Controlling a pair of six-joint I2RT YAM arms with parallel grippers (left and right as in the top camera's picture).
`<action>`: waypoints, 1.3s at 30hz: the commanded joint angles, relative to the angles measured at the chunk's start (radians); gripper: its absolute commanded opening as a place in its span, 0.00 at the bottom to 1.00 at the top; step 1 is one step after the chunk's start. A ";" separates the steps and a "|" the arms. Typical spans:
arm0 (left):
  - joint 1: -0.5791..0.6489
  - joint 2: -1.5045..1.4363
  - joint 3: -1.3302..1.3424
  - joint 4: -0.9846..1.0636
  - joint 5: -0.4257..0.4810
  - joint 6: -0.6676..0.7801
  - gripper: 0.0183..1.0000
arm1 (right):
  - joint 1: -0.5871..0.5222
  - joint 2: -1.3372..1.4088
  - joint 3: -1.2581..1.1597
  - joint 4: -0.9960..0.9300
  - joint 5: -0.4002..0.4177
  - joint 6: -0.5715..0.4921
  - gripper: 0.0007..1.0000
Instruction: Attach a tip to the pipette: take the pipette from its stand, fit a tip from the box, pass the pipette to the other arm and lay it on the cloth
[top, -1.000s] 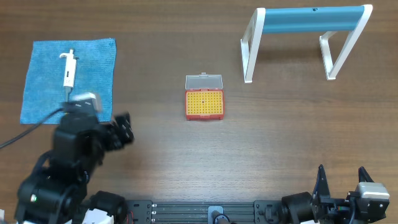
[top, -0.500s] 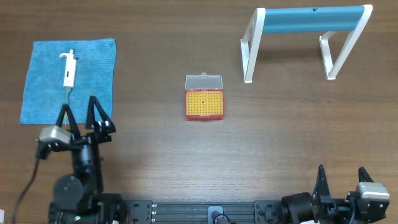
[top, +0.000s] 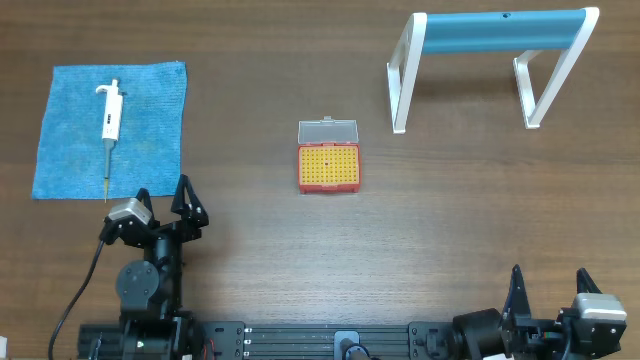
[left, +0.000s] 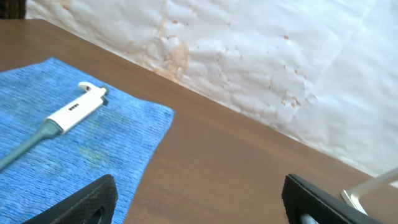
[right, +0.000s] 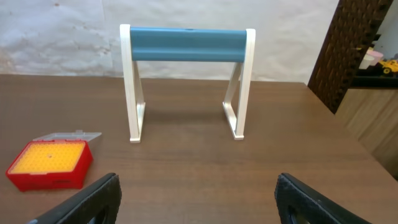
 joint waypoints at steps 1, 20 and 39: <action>0.026 -0.017 -0.001 -0.010 0.019 0.017 0.85 | -0.002 0.000 0.000 0.001 0.006 0.000 0.80; 0.026 -0.016 -0.001 -0.010 0.019 0.017 0.85 | -0.002 0.000 0.000 -0.003 0.010 -0.003 0.80; 0.026 -0.016 -0.001 -0.010 0.019 0.017 0.85 | -0.296 0.000 -0.832 1.143 -0.302 0.072 0.80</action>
